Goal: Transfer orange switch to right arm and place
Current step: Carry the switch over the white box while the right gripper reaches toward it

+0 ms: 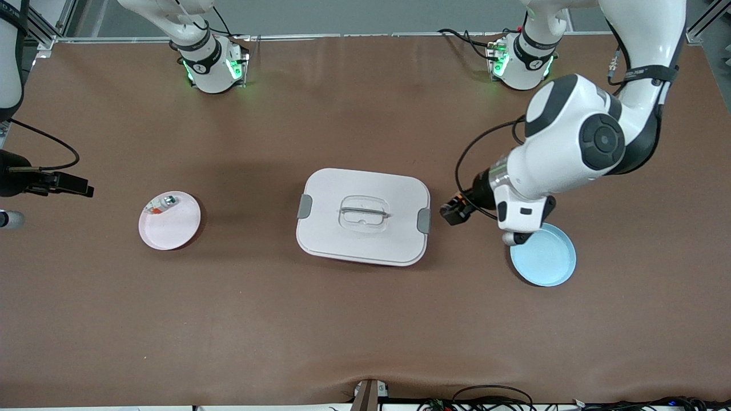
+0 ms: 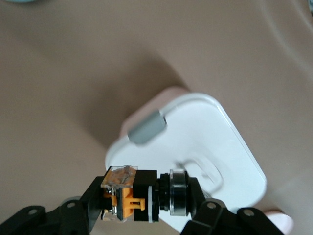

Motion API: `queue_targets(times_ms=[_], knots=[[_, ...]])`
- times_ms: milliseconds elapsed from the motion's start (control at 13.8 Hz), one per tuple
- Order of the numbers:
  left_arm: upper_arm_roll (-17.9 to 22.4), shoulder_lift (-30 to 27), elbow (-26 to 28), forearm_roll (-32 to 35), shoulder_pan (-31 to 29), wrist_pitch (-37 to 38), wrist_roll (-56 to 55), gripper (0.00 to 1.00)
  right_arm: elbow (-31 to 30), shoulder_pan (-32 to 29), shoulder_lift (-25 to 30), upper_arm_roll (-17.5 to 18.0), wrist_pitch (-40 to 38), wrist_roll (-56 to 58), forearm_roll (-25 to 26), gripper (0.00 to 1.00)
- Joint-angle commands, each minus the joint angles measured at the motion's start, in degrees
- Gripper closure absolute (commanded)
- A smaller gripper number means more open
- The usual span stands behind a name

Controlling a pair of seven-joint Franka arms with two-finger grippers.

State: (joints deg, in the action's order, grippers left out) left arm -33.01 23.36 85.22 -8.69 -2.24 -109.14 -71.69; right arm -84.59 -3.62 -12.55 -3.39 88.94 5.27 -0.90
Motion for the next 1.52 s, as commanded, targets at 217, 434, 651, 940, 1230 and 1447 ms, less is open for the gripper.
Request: queue_targets(times_ms=[217, 434, 651, 940, 1230, 1447], knots=[[-6.53, 0.72, -4.09, -7.64, 0.3, 1.38, -18.46, 0.97, 0.57, 1.07, -0.98, 0.49, 1.5, 0.62, -13.12, 0.0], [-7.94, 0.9, -4.45, -12.57, 1.18, 1.12, -22.95, 0.97, 0.31, 2.55, -0.98, 0.49, 2.03, -0.61, -19.91, 0.0], [-7.86, 3.87, -8.38, -15.83, 3.54, 0.68, -29.79, 0.98, -1.8, 4.57, -0.54, 0.58, 4.13, -6.4, -27.82, 0.0], [-7.77, 7.05, -10.95, -15.92, 6.89, -3.08, -36.05, 0.98, -7.84, 8.7, 2.43, 0.58, 10.88, -10.28, -36.88, 0.0], [-7.5, 8.8, -10.95, -15.92, 9.35, -8.98, -41.23, 0.98, -16.3, 13.36, 8.41, 0.58, 17.94, -15.89, -41.73, 0.0], [-7.15, 10.04, -10.95, -15.75, 11.11, -12.93, -42.82, 0.98, -16.74, 16.79, 10.18, 0.66, 18.29, -20.91, -41.55, 0.0]])
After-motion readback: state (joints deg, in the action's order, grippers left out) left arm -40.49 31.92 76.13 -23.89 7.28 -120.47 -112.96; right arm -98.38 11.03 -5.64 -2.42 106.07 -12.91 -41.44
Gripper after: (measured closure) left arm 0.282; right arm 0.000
